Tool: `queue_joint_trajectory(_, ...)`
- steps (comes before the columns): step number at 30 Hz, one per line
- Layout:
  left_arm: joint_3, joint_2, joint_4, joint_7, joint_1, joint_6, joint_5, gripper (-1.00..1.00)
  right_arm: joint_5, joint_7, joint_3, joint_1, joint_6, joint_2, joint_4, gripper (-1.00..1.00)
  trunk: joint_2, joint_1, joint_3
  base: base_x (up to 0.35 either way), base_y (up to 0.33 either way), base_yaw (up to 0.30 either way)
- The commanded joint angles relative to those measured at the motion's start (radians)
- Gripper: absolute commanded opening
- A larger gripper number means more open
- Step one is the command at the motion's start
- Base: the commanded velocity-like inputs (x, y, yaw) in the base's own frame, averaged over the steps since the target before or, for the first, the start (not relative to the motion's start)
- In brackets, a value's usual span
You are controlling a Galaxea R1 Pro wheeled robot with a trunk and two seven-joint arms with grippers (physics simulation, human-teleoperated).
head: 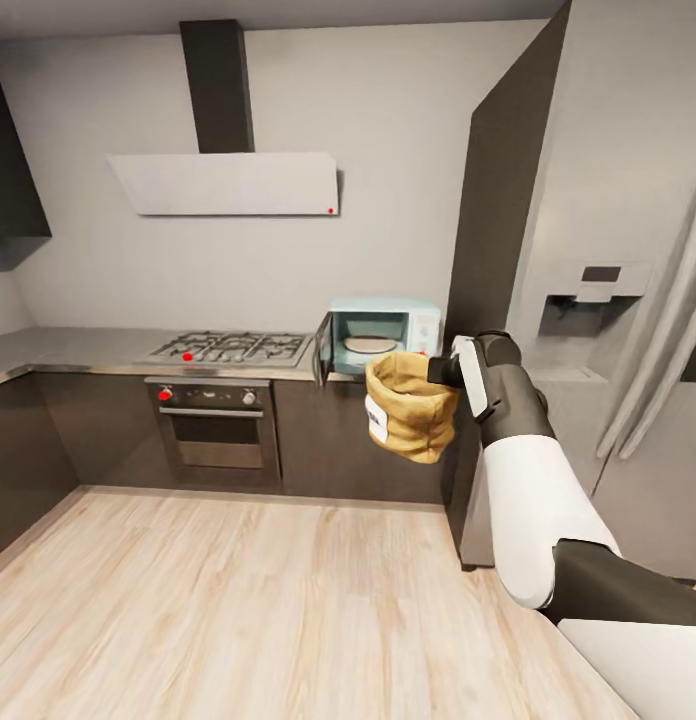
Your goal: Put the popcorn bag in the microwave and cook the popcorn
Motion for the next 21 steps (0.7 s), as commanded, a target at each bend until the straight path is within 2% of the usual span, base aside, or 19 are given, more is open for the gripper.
queue_joint_trajectory(1, 0.000, 0.000, -0.001, 0.001, 0.000, -0.003, 0.006, 1.00, 0.005, 0.002, -0.003, -0.001, 0.004, 0.001, -0.001, -1.00, -0.001, 0.001, -0.001, 0.299, 0.215, 0.000)
queue_joint_trajectory(21, 0.000, -0.002, -0.001, 0.001, 0.000, -0.003, 0.005, 1.00, 0.007, 0.000, -0.004, -0.001, 0.004, 0.001, -0.011, -1.00, -0.001, 0.001, -0.001, 0.286, 0.233, 0.000)
